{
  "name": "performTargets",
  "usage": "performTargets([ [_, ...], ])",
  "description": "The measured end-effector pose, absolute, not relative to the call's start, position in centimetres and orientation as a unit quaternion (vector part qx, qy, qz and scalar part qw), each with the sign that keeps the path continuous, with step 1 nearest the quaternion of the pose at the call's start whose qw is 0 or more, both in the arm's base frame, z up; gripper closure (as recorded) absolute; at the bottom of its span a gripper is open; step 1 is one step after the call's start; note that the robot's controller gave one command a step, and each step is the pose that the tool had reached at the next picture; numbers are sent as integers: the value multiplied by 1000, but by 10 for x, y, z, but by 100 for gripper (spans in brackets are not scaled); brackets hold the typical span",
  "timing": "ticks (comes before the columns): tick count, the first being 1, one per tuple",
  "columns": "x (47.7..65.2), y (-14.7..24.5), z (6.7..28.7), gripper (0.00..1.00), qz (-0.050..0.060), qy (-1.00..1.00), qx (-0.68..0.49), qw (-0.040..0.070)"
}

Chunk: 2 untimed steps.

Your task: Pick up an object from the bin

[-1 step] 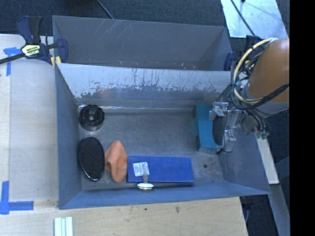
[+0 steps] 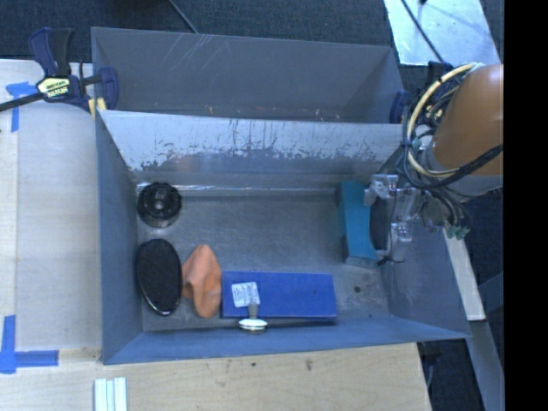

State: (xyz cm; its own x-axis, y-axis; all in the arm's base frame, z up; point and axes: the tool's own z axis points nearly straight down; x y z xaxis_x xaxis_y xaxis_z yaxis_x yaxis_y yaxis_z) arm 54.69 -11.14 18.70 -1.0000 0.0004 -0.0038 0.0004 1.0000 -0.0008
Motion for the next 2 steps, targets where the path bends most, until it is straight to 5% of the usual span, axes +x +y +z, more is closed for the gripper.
performTargets([
  [1, 574, -116, 134, 0, -1, 996, -94, 2],
  [2, 601, -100, 120, 0, -1, 956, -295, 2],
])
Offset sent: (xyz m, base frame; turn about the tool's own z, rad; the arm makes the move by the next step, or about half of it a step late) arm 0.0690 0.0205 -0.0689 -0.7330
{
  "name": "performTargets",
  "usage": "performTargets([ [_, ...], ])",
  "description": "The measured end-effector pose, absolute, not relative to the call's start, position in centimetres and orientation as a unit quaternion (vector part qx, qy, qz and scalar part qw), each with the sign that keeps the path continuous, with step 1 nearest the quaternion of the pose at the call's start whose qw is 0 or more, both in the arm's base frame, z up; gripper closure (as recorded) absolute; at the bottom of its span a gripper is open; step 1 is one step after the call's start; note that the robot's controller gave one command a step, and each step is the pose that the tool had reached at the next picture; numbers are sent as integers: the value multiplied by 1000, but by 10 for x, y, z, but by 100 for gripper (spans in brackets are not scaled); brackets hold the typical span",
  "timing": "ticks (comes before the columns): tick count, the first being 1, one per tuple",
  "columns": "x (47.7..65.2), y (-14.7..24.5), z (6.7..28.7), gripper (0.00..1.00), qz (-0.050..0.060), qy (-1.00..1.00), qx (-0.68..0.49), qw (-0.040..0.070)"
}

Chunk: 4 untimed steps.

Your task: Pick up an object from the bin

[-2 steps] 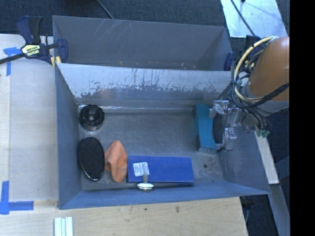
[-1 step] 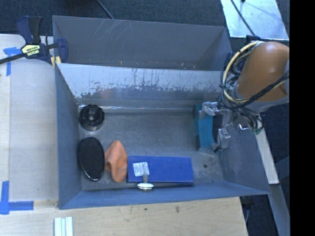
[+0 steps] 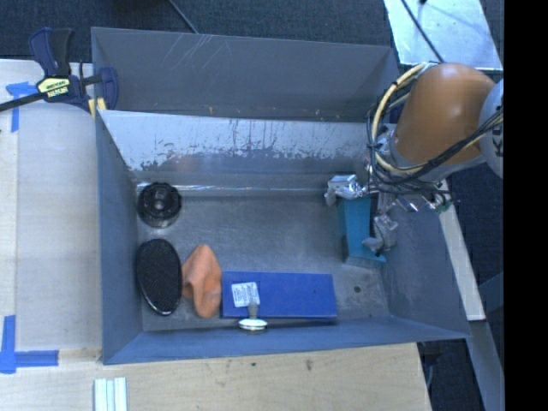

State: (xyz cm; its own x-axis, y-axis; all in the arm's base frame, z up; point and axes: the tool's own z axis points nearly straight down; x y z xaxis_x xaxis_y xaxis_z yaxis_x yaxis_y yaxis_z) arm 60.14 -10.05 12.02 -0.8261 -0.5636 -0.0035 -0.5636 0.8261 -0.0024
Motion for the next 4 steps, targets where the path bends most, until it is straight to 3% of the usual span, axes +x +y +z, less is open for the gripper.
performTargets([
  [1, 626, -122, 140, 0, -2, 927, -375, 3],
  [2, 625, -101, 79, 0, -1, 898, -440, 2],
  [3, 630, -124, 72, 100, 5, 829, -559, 6],
  [4, 630, -124, 72, 100, 5, 830, -558, 6],
])
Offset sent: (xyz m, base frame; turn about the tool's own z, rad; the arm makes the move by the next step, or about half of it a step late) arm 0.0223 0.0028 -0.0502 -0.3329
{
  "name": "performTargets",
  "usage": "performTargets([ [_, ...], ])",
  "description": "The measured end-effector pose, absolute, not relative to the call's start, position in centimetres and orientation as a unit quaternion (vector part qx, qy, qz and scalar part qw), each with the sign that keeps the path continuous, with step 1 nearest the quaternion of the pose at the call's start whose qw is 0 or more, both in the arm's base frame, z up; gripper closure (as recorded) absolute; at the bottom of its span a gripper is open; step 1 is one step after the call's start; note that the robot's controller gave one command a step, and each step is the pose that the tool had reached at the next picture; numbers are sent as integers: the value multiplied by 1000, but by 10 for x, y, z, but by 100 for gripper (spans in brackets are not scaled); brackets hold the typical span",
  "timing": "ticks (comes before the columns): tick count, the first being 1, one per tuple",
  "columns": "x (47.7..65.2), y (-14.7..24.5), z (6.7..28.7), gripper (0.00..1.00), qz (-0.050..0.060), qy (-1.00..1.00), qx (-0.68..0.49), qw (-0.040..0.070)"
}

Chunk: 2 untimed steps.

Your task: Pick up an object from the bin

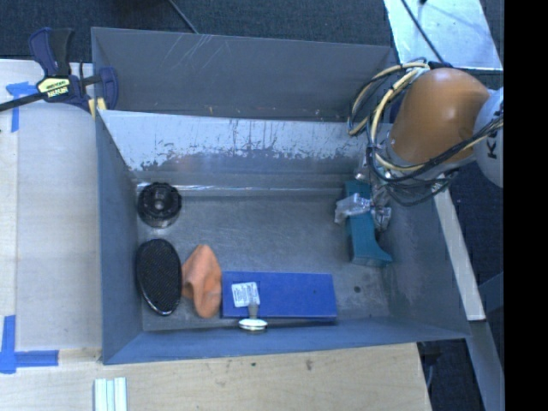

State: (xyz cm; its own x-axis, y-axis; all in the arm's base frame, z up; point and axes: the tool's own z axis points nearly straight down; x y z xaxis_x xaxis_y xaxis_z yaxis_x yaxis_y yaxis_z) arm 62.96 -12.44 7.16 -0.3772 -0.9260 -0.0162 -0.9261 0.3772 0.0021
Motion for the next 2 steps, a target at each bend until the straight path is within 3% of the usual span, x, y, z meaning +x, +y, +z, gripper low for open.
performTargets([
  [2, 629, -123, 84, 100, 1, 830, -558, 3],
])
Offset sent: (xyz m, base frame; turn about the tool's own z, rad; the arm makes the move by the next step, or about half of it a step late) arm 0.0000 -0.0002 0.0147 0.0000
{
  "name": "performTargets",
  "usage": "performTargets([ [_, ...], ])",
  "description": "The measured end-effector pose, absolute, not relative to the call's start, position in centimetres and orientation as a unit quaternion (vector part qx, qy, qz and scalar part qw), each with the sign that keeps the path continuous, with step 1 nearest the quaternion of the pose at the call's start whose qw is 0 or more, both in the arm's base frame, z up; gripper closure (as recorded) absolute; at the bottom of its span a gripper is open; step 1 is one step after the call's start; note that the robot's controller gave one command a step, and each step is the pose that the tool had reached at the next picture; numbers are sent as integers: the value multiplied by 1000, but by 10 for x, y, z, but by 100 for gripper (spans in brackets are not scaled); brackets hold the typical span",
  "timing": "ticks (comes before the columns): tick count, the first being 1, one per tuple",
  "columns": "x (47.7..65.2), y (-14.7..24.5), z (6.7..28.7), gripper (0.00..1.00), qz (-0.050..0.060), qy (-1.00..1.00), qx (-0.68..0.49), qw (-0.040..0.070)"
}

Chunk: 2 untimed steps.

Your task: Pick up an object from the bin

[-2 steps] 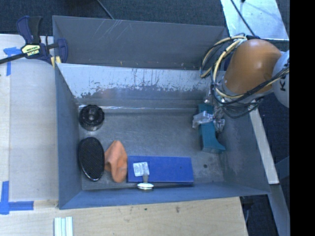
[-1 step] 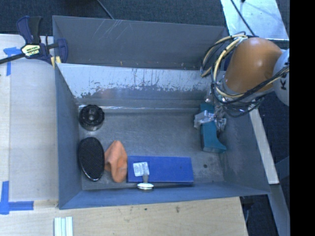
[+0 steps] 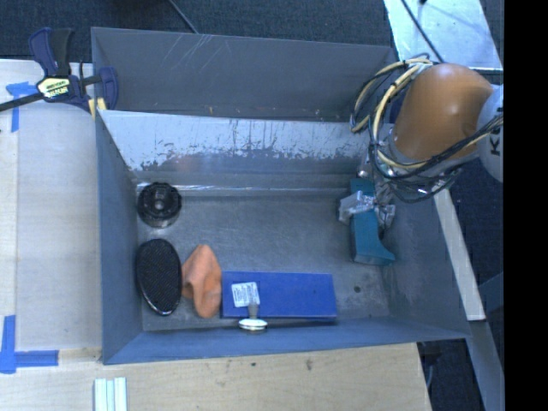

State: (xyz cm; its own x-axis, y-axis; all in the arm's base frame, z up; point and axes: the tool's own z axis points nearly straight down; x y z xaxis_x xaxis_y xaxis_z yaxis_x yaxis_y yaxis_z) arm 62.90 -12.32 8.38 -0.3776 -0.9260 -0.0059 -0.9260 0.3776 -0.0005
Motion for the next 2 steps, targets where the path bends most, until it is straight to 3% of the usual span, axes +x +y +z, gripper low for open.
performTargets([
  [1, 628, -123, 100, 100, 0, 830, -558, 2],
  [2, 628, -123, 101, 100, 1, 830, -558, 2],
])
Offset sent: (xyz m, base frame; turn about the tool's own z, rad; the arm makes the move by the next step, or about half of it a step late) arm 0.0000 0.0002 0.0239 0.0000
